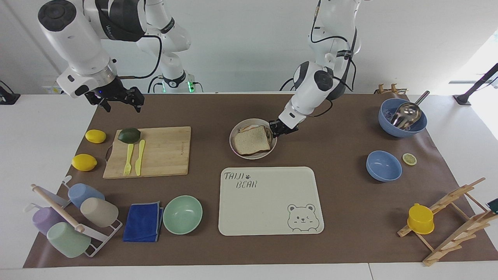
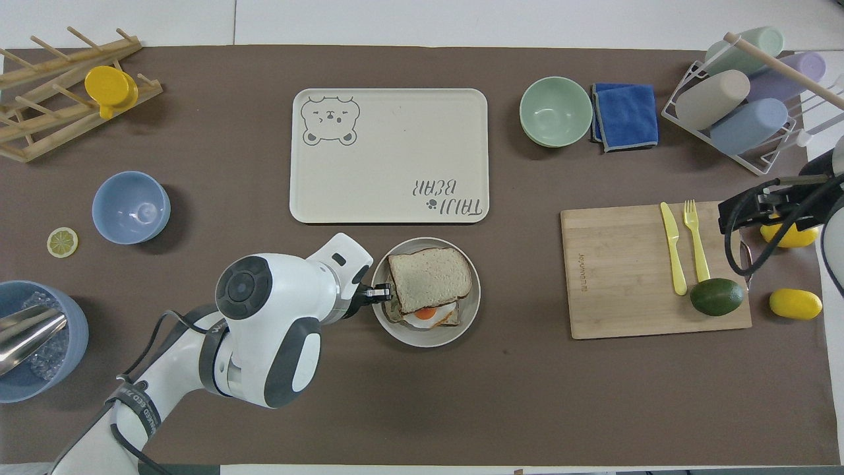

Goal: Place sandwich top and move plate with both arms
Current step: 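Grasp the rim of the white plate with the left gripper, then slide the plate onto the bear-print tray with the left gripper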

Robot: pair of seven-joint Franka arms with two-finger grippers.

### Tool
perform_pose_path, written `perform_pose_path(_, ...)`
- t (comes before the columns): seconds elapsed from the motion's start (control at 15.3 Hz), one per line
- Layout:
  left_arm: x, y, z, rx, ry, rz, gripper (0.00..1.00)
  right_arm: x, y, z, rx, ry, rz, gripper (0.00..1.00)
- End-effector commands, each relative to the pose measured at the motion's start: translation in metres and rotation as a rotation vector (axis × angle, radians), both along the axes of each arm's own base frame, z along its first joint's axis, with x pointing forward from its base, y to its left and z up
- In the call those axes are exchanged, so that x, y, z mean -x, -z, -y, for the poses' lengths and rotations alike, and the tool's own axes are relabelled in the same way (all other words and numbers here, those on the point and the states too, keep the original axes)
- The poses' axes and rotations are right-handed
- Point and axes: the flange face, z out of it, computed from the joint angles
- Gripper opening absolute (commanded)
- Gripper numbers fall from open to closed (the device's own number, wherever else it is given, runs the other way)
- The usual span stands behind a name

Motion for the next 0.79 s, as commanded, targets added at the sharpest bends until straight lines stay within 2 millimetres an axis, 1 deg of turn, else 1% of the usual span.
perform_pose_path(0.0, -0.043, -0.038, -0.005, 0.065, -0.005, 0.003, 0.00, 0.001, -0.003, 0.007, -0.028, -0.014, -0.009, 1.00)
perform_pose_path(0.07, -0.055, -0.045, -0.009, 0.072, -0.021, 0.023, 0.00, 0.001, -0.002, 0.016, -0.029, 0.002, -0.008, 1.00)
perform_pose_path(0.13, -0.074, -0.050, -0.031, 0.077, -0.061, 0.035, 0.00, 0.002, -0.002, 0.021, -0.030, 0.010, -0.010, 1.00)
perform_pose_path(0.2, -0.088, -0.051, -0.037, 0.081, -0.075, 0.041, 0.00, 0.002, -0.001, 0.022, -0.030, 0.012, -0.013, 1.00)
perform_pose_path(0.33, -0.110, -0.050, -0.039, 0.087, -0.090, 0.056, 0.00, 0.003, -0.002, 0.023, -0.030, 0.013, -0.011, 1.00)
perform_pose_path(0.39, -0.126, -0.047, -0.042, 0.090, -0.101, 0.061, 0.00, 0.003, -0.002, 0.022, -0.030, 0.010, -0.011, 1.00)
perform_pose_path(0.46, -0.148, -0.039, -0.052, 0.088, -0.121, 0.065, 0.00, 0.003, -0.002, 0.021, -0.030, 0.009, -0.011, 1.00)
perform_pose_path(0.59, -0.175, -0.018, -0.060, 0.062, -0.114, 0.053, 0.00, 0.002, -0.003, 0.020, -0.029, 0.005, -0.005, 1.00)
perform_pose_path(0.72, -0.190, 0.008, -0.054, 0.038, -0.088, 0.051, 0.00, 0.002, -0.003, 0.019, -0.030, -0.005, -0.006, 1.00)
